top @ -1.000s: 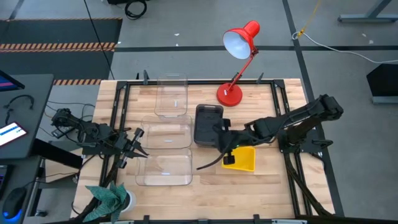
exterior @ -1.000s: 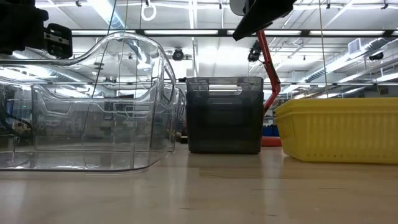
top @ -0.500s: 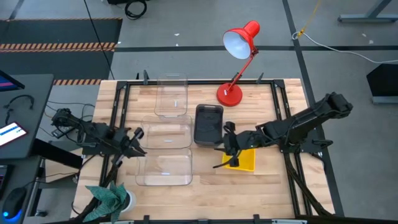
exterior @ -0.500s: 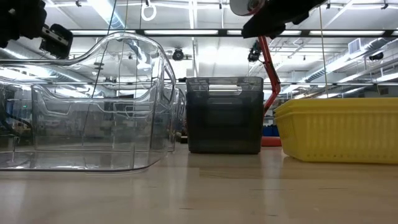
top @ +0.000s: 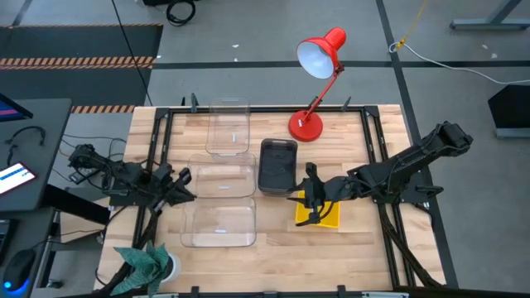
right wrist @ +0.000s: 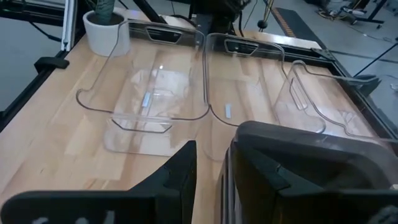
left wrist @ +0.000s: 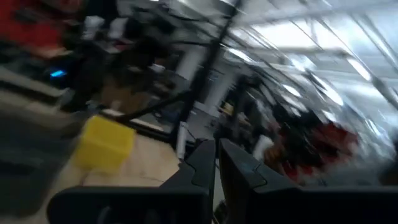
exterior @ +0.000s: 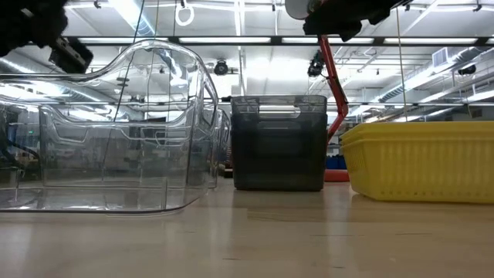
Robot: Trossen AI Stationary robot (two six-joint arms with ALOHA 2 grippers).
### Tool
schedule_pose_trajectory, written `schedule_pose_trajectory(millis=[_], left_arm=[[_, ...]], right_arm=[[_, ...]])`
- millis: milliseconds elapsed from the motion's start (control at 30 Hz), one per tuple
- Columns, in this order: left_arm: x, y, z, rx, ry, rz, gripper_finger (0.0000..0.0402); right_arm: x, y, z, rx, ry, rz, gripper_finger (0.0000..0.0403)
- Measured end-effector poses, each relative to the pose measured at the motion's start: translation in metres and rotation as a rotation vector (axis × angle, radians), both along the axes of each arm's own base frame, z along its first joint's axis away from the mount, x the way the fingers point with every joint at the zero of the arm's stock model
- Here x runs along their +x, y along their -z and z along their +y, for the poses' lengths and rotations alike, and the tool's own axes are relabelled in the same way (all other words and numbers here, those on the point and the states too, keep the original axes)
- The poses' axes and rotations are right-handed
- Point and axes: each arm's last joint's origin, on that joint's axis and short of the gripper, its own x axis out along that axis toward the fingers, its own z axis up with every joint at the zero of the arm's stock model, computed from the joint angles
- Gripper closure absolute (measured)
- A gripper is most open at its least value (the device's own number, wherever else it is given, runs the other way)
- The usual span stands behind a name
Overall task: Stack baskets by color
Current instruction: Stack the bottom transparent bin on the middle transparent bin
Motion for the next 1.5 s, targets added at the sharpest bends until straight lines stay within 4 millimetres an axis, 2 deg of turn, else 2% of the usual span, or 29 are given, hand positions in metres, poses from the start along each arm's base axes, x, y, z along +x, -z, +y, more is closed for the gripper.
schedule_pose_trajectory(millis=[67,167,300,500,667,867,1200,1500], left_arm=[[0.001,0.002,0.002,-0.074,-0.049,0.048,0.0379],[0.003,0.005,0.001,-0.079,-0.038,0.152,0.0384],[0.006,-0.007,-0.003,-0.095,-0.015,0.289,0.0388],[0.021,-0.023,-0.011,0.054,-0.033,0.505,0.0387],[0.034,-0.037,-0.017,0.192,-0.057,0.769,0.0364],[0.061,-0.058,-0.031,0.255,-0.016,0.928,0.0340],[0.114,-0.064,-0.064,0.322,0.168,1.072,0.0328],[0.157,-0.067,-0.105,0.438,0.244,1.175,0.0250]], right_arm=[[0.000,0.000,0.000,-0.006,-0.003,-0.001,0.0295],[0.000,0.000,0.000,-0.015,-0.007,0.000,0.0295],[0.000,0.000,0.000,-0.025,-0.006,-0.001,0.0295],[0.000,-0.001,-0.002,-0.062,0.028,-0.011,0.0296],[0.000,-0.001,-0.002,-0.063,0.028,-0.010,0.0296],[0.002,-0.001,-0.005,-0.065,0.041,-0.010,0.0296],[0.003,0.000,-0.011,-0.061,0.064,-0.006,0.0296],[0.002,0.002,-0.010,-0.047,0.071,0.021,0.0296]])
